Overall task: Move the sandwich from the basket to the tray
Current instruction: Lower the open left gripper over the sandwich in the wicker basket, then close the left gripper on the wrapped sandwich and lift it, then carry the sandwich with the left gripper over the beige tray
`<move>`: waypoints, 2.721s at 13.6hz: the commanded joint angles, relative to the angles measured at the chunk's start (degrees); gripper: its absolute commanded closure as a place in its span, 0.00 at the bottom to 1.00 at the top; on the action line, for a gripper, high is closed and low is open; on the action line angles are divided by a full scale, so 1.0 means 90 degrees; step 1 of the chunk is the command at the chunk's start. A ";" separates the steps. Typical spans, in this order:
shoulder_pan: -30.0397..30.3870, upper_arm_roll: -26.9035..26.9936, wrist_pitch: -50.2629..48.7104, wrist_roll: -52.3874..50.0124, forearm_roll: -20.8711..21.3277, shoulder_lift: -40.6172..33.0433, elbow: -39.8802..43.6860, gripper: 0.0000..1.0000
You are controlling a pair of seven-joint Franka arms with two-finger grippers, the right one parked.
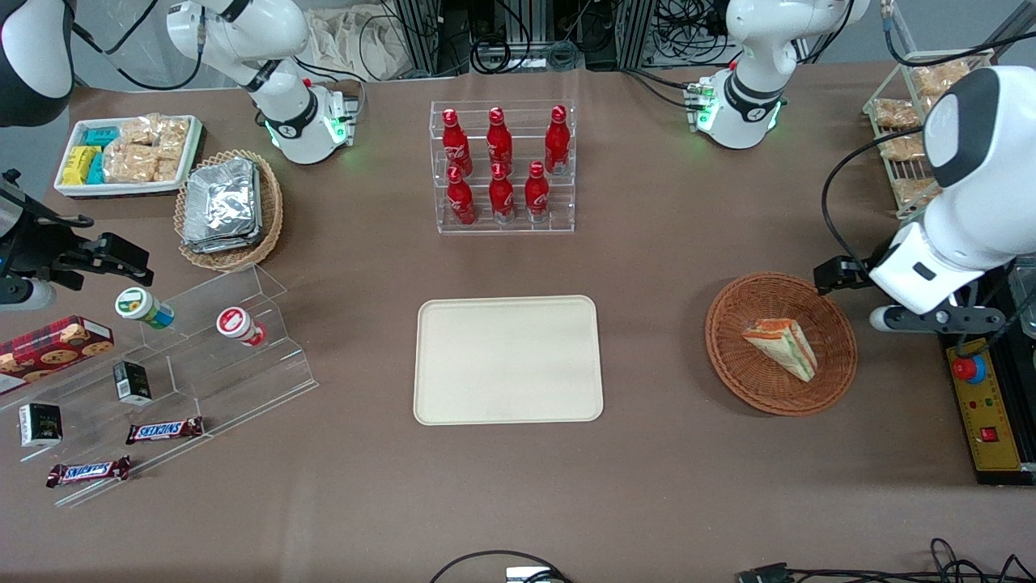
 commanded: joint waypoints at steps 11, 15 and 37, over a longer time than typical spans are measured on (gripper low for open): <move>0.0000 0.0000 0.1978 -0.5059 0.0059 0.0473 -0.1450 0.00; 0.0312 0.0117 0.3960 -0.5042 0.0108 0.0522 -0.3032 0.00; -0.0847 0.0040 0.0254 -0.4868 0.0089 0.1400 0.1013 1.00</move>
